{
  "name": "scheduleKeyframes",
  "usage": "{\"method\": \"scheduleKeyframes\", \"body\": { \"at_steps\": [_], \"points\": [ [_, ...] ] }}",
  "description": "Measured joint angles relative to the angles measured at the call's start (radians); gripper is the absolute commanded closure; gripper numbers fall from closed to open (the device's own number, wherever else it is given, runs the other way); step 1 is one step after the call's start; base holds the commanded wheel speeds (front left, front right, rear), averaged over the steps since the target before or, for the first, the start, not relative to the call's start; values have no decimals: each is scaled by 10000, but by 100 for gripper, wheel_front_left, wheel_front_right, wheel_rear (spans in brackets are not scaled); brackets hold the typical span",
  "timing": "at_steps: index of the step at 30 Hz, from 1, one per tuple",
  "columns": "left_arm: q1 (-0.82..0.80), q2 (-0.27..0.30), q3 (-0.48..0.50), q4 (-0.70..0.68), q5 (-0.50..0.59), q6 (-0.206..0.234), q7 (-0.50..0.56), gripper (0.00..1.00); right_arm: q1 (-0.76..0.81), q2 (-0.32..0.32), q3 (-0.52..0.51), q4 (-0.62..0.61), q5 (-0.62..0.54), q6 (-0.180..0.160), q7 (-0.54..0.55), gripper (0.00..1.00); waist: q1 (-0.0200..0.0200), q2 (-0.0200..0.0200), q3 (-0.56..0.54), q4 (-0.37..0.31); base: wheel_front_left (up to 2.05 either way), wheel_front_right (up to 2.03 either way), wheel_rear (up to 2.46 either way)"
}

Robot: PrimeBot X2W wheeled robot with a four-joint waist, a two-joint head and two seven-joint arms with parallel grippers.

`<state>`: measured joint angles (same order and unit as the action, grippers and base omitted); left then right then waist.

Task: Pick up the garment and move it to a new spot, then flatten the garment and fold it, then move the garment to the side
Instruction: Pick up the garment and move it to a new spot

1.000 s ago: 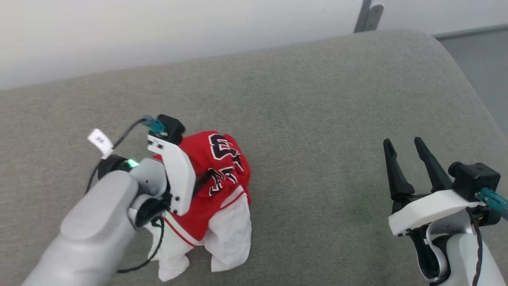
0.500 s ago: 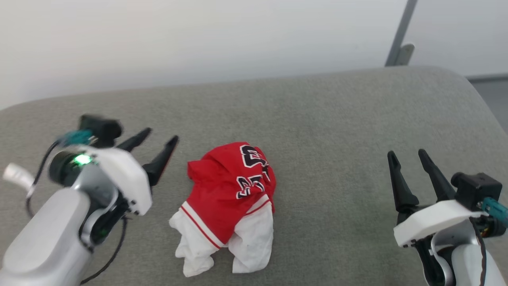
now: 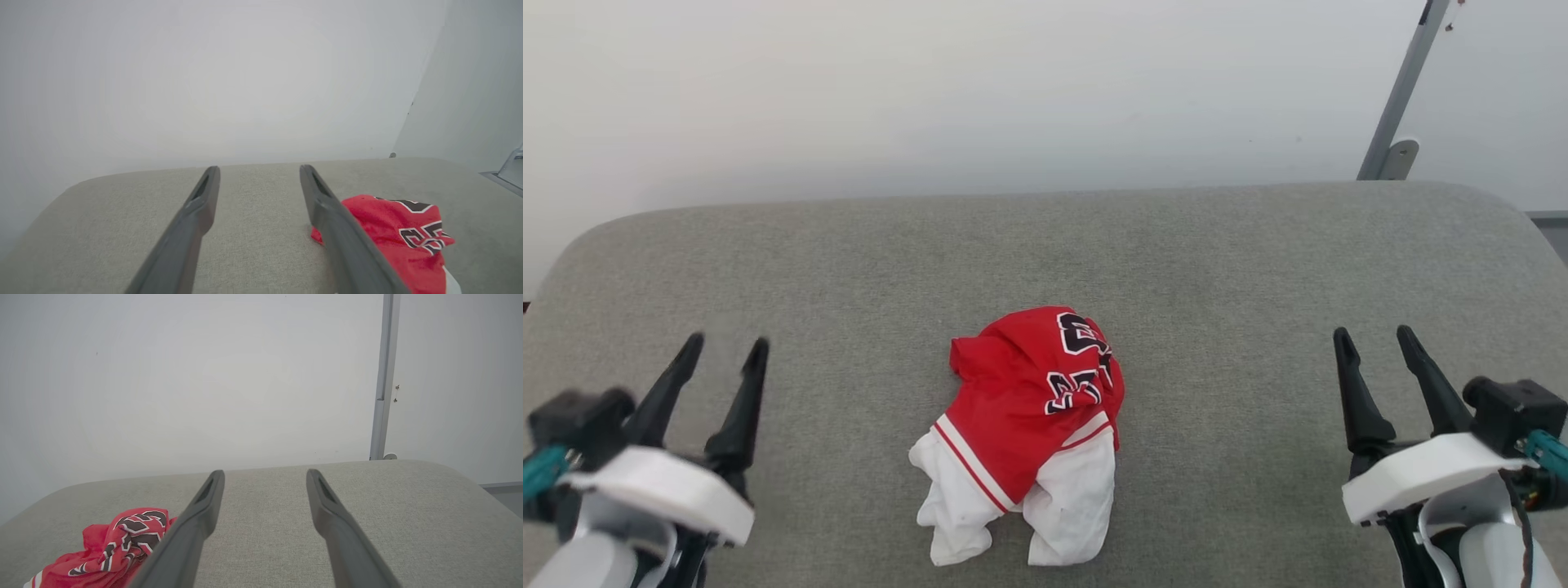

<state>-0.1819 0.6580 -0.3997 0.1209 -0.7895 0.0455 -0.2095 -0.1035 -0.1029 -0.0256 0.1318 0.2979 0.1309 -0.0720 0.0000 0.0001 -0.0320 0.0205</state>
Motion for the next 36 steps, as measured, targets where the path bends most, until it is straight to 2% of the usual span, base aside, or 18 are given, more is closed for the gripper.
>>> {"method": "scheduleKeyframes", "body": {
  "at_steps": [7, 11, 13, 14, 22, 29, 36],
  "points": [
    [1557, -46, 792, -479, 280, 535, -474, 0, 137, 29, -84, 27, -17, 0, -132, 0, 0, 0, -77, 141, 0, 0, 0],
    [2356, -443, 1413, -736, 441, 669, -504, 0, 250, 50, -132, 31, -65, 0, -171, 0, 0, 0, -105, 190, 0, 0, 0],
    [2629, -662, 1871, -825, 654, 546, -506, 0, 323, 65, -155, 31, -84, 0, -178, 0, 0, 0, -103, 224, 0, 0, 0],
    [2928, -970, 2328, -823, 780, 374, -508, 0, 328, 90, -176, 17, -92, 0, -178, 0, 0, 0, -90, 250, 0, 0, 0],
    [3496, -1956, 3505, -880, 1753, -477, -510, 0, 481, 130, -313, -40, -217, 0, -253, 0, 0, 0, 11, 355, 0, 0, 0],
    [3539, -2529, 4054, -838, 2288, -1035, -510, 0, 584, 213, -374, -46, -257, 0, -347, 0, 0, 0, 89, 393, 0, 0, 0],
    [3498, -2826, 4249, -729, 2543, -1350, -510, 0, 715, 309, -393, -77, -337, 0, -355, 0, 0, 0, 131, 411, 0, 0, 0]
  ]
}}
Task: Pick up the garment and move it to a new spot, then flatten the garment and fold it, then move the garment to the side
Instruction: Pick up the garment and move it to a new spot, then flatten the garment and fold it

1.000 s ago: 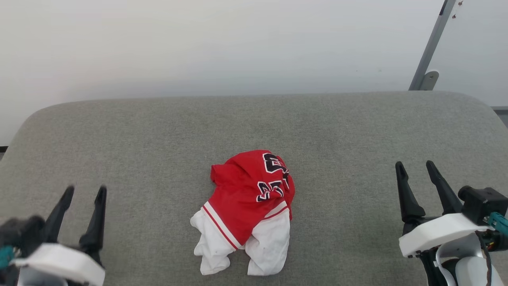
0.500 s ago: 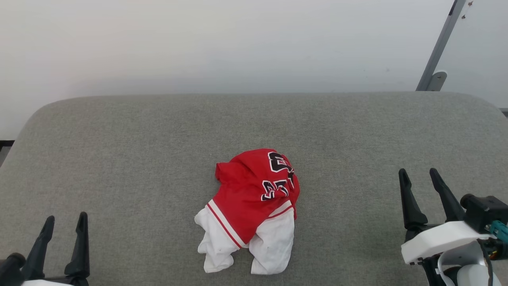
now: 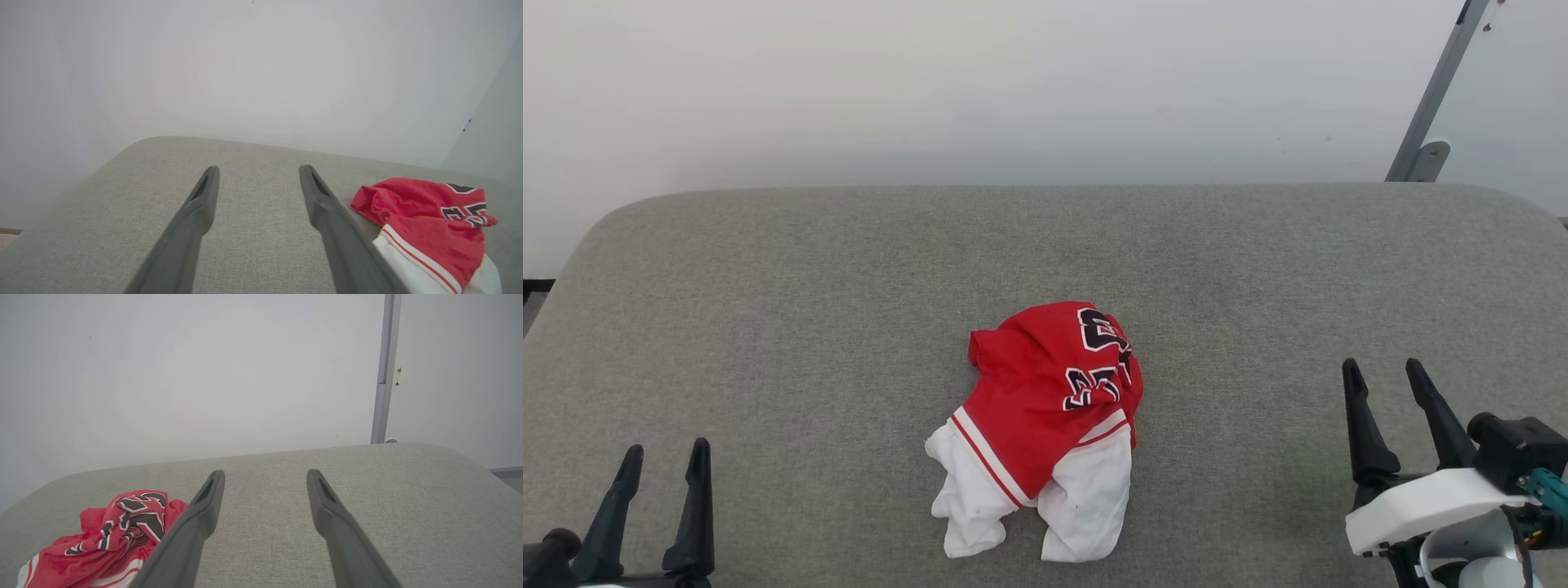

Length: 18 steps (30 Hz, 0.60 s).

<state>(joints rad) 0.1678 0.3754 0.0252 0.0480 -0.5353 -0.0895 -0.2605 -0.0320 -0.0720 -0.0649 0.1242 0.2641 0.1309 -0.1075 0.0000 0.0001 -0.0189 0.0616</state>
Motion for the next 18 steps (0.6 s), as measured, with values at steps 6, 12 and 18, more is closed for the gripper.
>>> {"method": "scheduleKeyframes", "body": {
  "at_steps": [6, 12, 18],
  "points": [
    [-46, -274, 148, 13, 102, -159, 0, 0, 83, 54, 0, -40, -86, 0, -19, 0, 0, 0, 28, 80, 0, 0, 0],
    [-92, -545, 272, -117, 290, -249, 0, 0, 177, 86, -19, -94, -105, 0, -21, 0, 1, 0, 54, 198, 0, 0, 0],
    [-201, -838, 253, -144, 454, -336, 0, 0, 196, 119, 92, -119, -104, 0, 104, 0, 0, 0, 72, 372, 0, 0, 0]
  ]
}}
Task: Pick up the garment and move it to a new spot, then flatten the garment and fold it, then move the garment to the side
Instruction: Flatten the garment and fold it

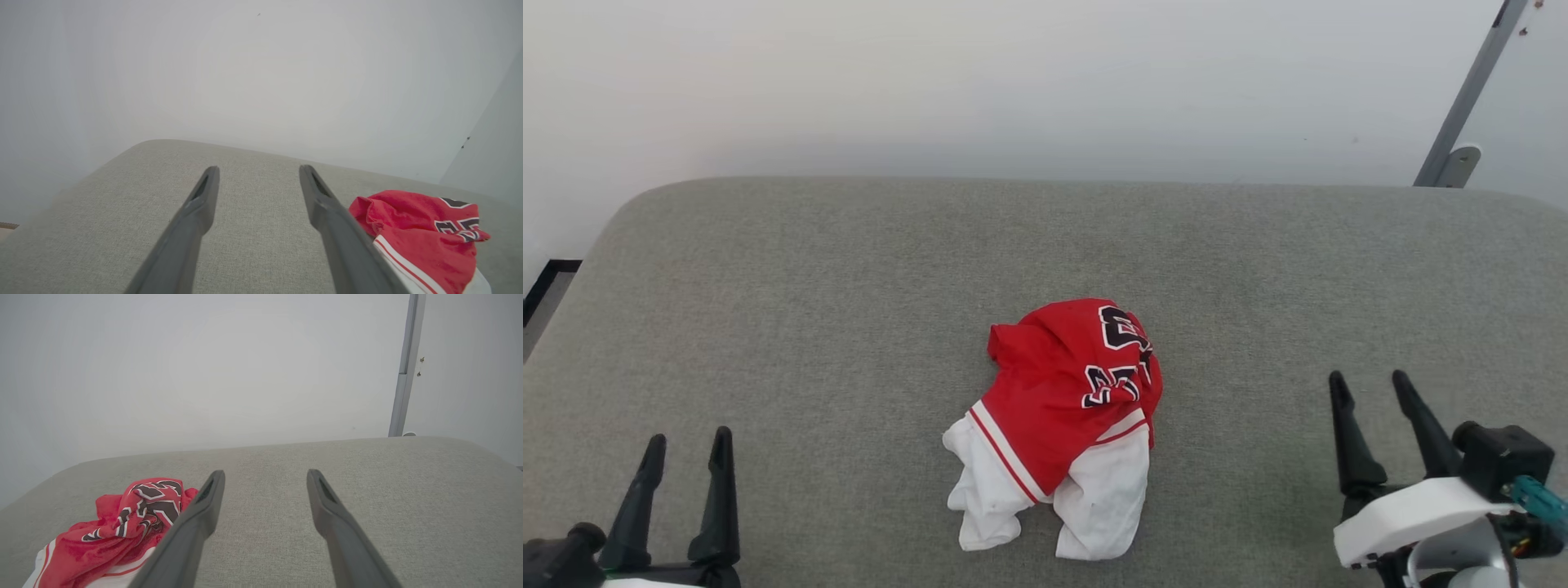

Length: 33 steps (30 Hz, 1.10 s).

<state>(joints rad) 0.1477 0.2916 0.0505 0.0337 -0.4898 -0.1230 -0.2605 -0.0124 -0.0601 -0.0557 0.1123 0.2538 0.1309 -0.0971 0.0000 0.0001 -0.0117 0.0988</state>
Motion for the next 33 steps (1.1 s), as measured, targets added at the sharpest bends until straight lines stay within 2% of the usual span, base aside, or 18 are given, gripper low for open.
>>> {"method": "scheduleKeyframes", "body": {
  "at_steps": [4, 7, 14, 17, 23, 26, 33],
  "points": [
    [-57, -148, -15, -6, 94, -4, 0, 0, 19, 0, 410, 59, 12, 0, 424, 0, 0, 0, 12, 136, 0, 0, 0],
    [-166, -253, 13, -90, 125, -17, -2, 0, 14, -109, 1185, 107, 161, 0, 1101, 0, 0, 0, 63, 274, 0, 0, 0],
    [-409, -322, -240, -174, 102, -46, -6, 0, -303, -999, 3241, 123, 1151, 0, 3446, 0, 0, 0, 326, 758, 0, 0, 0],
    [-549, -311, -451, -201, 48, -46, -8, 0, -548, -1327, 3810, 104, 1453, 0, 4502, 0, 0, 0, 493, 999, 0, 0, 0],
    [-939, -320, -863, -69, -117, -46, -6, 0, -1251, -1824, 4460, 541, 1260, 0, 6178, 0, 0, 0, 870, 1518, 0, 0, 0],
    [-1151, -349, -1080, 54, -167, -46, -6, 0, -1651, -1927, 4767, 999, 1097, 0, 6631, 0, 0, 0, 1050, 1781, 0, 0, 0],
    [-1452, -385, -1221, 249, -219, -46, -6, 0, -2587, -1906, 5563, 2309, 617, -2, 6886, 0, 0, 0, 1353, 2183, 0, 0, 0]
  ]
}}
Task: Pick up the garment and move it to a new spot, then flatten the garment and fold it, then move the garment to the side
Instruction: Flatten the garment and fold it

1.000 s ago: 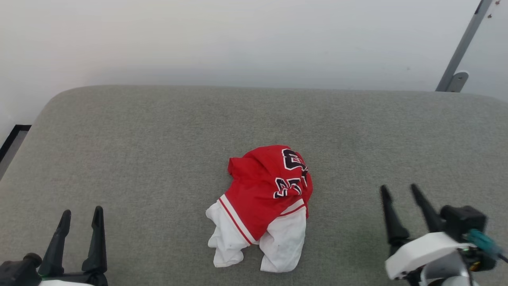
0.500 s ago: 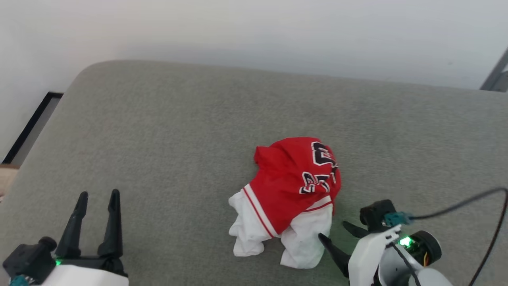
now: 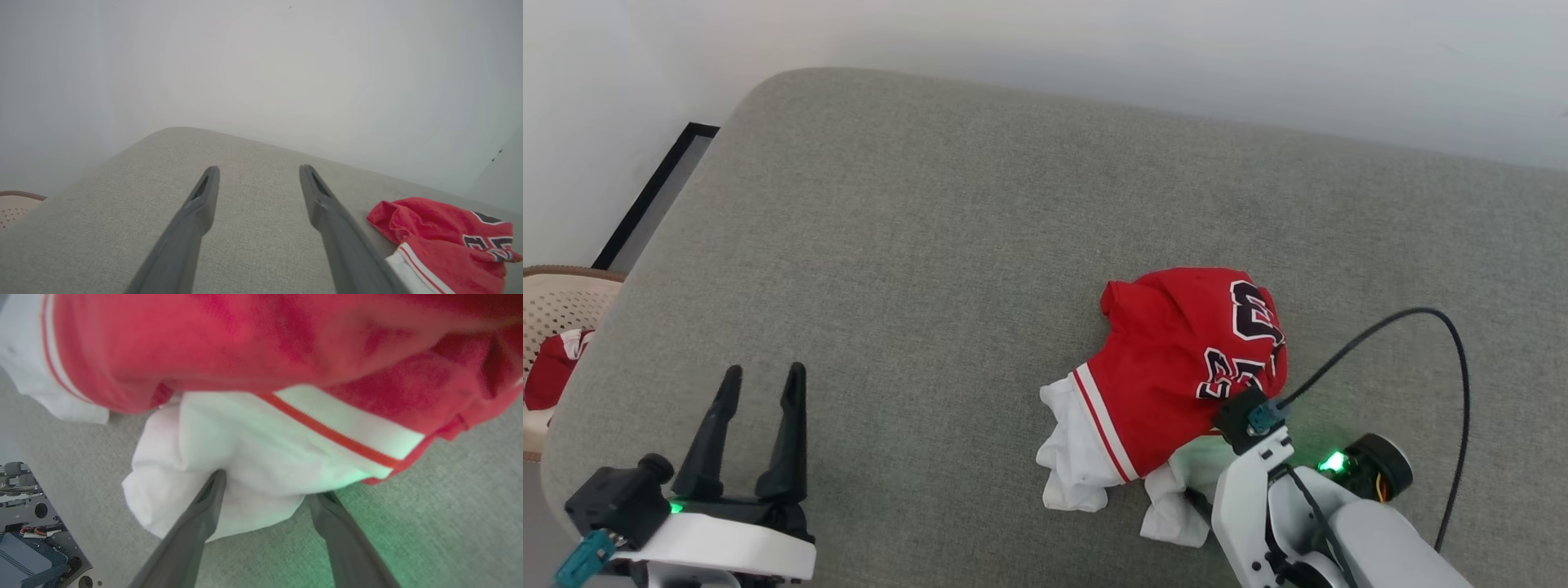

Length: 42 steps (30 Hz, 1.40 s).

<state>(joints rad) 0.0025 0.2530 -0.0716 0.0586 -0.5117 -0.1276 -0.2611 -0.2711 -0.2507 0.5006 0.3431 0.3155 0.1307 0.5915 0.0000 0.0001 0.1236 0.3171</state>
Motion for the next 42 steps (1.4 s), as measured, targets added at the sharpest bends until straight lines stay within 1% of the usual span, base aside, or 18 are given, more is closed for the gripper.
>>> {"method": "scheduleKeyframes", "body": {
  "at_steps": [1, 2, 5, 7, 10, 14, 19, 20, 21, 24, 26, 30, 33, 34, 35, 36, 37, 42],
  "points": [
    [0, -6, 15, 12, 0, 0, 0, 0, -134, 6, 79, 130, 31, 2, 12, 55, 0, 0, 23, 15, 0, 0, 0],
    [1, -6, 48, 23, 0, 0, 0, 0, -241, -10, 178, 205, 35, 2, 8, 100, 0, 0, 38, 13, 0, 0, 0],
    [3, -2, 140, 36, -2, 0, 0, 0, -493, -96, 422, 288, 282, 2, -17, 100, 0, 0, 42, -61, 0, 0, 0],
    [14, 19, 221, 38, -8, 0, 0, 0, -518, -140, 360, 186, 424, 8, -19, 100, 0, 0, 28, -142, 0, 0, 0],
    [33, 86, 422, -2, -15, 0, -2, 0, -516, -435, 234, -360, 688, 15, 311, 100, 0, 0, -21, -315, 0, 0, 0],
    [176, 174, 623, -88, -17, 0, -2, 0, -498, -1051, -552, -1467, 903, 13, 752, 100, 0, -1, -98, -638, 0, 0, 0],
    [269, 267, 754, -178, -15, 0, -2, 0, -235, -1628, -1933, -2612, 982, 13, 1285, 100, 0, -1, -187, -1060, 0, 0, 0],
    [276, 301, 746, -201, -15, 0, -2, 0, -85, -1795, -2579, -2819, 926, 13, 1450, 100, 0, 0, -204, -1210, 0, 0, 0],
    [275, 322, 736, -207, -15, 0, 0, 0, -34, -1824, -2934, -2844, 895, 13, 1521, 100, 0, 0, -206, -1272, 0, 0, 0],
    [268, 349, 700, -199, -65, 0, 0, 0, 138, -1845, -3726, -2736, 836, 13, 1649, 100, 0, 0, -195, -1408, 0, 0, 0],
    [254, 393, 612, -188, -109, 0, -2, 0, 201, -1774, -4171, -2376, 848, 12, 1653, 100, 0, 0, -161, -1456, 0, 0, 0],
    [161, 476, 401, -115, -203, 0, 0, 0, 164, -1521, -4629, -1338, 823, 10, 1338, 100, 0, -1, -72, -1503, 0, 0, 0],
    [36, 596, 207, -23, -305, 0, 0, 0, -112, -1336, -4610, -347, 767, 10, 932, 99, 0, 0, -1, -1537, 0, 0, 0],
    [6, 627, 121, 0, -351, 0, -2, 0, -220, -1273, -4558, -73, 732, 10, 807, 78, 0, -1, 17, -1545, 0, 0, 0],
    [-7, 654, 19, 38, -391, 0, 0, 0, -337, -1221, -4508, 184, 721, 10, 688, 65, 0, -1, 29, -1555, 0, 0, 0],
    [-20, 698, -119, 100, -487, 0, 0, 0, -452, -1195, -4410, 408, 717, 10, 577, 50, 0, 0, 43, -1566, 0, 0, 0],
    [-56, 759, -244, 157, -523, 0, 0, 0, -552, -1191, -4343, 569, 715, 10, 468, 0, 0, -1, 54, -1567, 0, 0, 0],
    [-250, 1034, -746, 318, -913, 0, -2, 0, -884, -1287, -4084, 851, 754, 10, 169, 0, 0, -1, 41, -1636, 0, 0, 0]
  ]
}}
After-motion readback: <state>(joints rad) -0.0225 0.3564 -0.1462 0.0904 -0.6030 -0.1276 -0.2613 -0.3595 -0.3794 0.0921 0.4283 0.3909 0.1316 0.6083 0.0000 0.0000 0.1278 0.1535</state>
